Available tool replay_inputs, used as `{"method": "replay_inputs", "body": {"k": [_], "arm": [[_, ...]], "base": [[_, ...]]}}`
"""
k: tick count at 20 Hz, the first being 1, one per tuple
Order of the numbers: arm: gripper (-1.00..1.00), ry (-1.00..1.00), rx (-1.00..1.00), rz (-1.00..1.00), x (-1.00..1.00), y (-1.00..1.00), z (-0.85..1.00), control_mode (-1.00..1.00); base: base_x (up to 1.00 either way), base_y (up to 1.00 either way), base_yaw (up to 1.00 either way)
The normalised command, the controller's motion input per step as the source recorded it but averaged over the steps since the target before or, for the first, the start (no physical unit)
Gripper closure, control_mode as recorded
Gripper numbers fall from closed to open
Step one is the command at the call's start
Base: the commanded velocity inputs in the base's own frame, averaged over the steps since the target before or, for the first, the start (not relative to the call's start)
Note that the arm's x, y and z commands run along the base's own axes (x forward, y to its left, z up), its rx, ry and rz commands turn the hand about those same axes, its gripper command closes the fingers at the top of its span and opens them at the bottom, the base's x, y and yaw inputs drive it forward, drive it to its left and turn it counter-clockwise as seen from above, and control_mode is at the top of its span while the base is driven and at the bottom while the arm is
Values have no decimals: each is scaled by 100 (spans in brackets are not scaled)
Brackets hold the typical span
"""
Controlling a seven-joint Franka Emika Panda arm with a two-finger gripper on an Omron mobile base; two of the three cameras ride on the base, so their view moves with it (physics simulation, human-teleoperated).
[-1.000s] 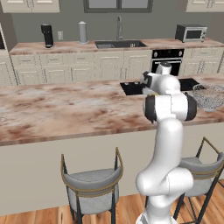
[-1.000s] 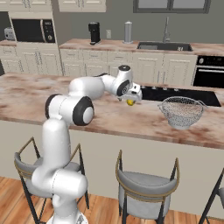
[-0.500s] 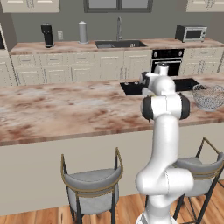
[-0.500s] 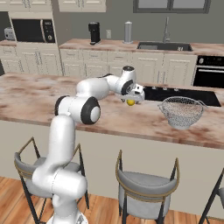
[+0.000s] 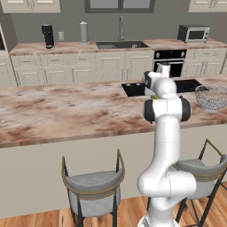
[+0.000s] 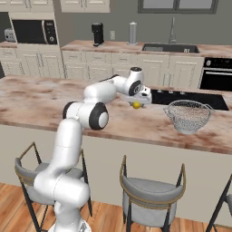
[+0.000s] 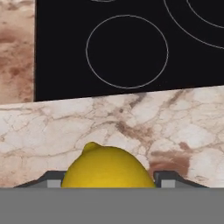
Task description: Place the lemons inside the fridge drawer. Close the drawer after placing the vegetables.
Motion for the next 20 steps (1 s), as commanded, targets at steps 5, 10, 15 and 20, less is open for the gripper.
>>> {"method": "replay_inputs", "body": {"k": [5,10,15,20], "arm": [[100,-16,0,0,-84,-2,2,-100],[100,-29,0,-5,-97,19,35,-100],[100,-24,0,-7,-100,25,58,-100],[100,-15,0,-5,-100,10,53,-100]], "base": [[0,0,0],[0,0,0],[0,0,0],[0,0,0]]}}
